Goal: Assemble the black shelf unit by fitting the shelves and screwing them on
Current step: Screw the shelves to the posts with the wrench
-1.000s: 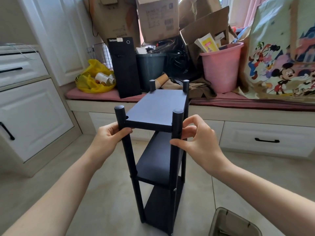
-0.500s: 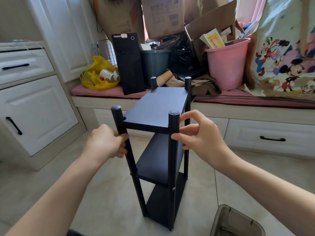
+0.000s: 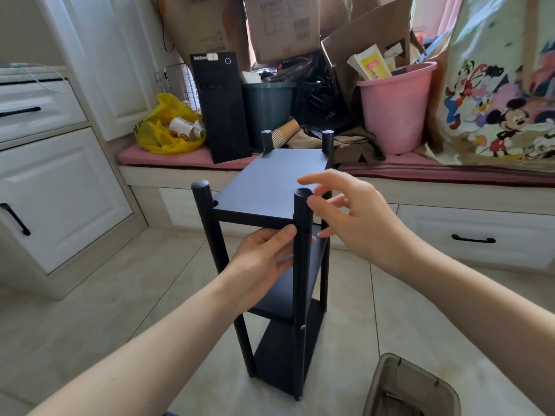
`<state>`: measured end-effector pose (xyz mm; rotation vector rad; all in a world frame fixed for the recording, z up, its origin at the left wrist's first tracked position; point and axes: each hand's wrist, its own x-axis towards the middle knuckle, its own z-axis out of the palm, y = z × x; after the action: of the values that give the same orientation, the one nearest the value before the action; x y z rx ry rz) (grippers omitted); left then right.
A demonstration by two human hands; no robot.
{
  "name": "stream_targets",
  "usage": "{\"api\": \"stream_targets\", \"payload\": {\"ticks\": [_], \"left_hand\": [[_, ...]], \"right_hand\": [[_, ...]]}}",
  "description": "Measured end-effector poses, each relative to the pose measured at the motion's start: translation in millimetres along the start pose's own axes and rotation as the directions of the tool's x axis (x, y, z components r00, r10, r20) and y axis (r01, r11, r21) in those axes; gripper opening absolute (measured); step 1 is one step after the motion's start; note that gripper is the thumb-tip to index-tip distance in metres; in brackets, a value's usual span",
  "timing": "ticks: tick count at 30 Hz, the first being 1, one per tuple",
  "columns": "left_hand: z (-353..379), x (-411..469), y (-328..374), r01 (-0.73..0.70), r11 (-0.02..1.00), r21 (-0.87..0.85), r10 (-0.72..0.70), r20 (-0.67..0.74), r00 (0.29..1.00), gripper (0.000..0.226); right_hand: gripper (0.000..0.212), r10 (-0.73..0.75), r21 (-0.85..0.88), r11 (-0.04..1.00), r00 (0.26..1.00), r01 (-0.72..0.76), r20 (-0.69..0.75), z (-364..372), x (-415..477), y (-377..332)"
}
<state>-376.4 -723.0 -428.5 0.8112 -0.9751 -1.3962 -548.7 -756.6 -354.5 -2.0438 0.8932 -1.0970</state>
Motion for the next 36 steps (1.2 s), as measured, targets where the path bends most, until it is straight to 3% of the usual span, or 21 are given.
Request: {"api": "stream_targets", "payload": {"ticks": [10,28,30,33,35,36], "left_hand": [[7.2,-0.1,4.5,-0.026,0.998,0.049,0.029,-0.058,0.998,0.024],[4.3,0.1,0.7,-0.009,1.000,0.024,0.009,0.007,1.000,0.029],[3.0,0.8,-0.6,-0.013,1.000,0.012,0.013,0.019,1.000,0.025],[-1.4,3.7,-1.5,-0.022,0.999,0.037,0.021,0.040,0.999,0.023],[-5.0,5.8,-2.7,-0.033,0.998,0.045,0.030,0.056,0.998,0.021],[-6.1,6.4,-3.3,-0.034,0.999,0.042,0.032,0.057,0.998,0.020]], "right_hand": [[0.020,-0.026,-0.065,0.997,0.997,0.031,0.070,-5.7,5.3,0.2],[0.017,-0.015,0.116,0.993,1.000,0.016,-0.008,-12.9,1.2,8.9],[0.014,0.038,0.197,0.980,0.997,-0.023,-0.070,-18.2,-0.3,14.7],[0.016,0.172,0.156,0.975,0.981,-0.157,-0.085,-21.8,-6.6,37.7],[0.019,0.365,0.138,0.922,0.931,-0.362,0.002,-27.2,-13.8,63.1],[0.020,0.490,0.150,0.854,0.867,-0.498,0.089,-32.3,-18.2,77.2]]}}
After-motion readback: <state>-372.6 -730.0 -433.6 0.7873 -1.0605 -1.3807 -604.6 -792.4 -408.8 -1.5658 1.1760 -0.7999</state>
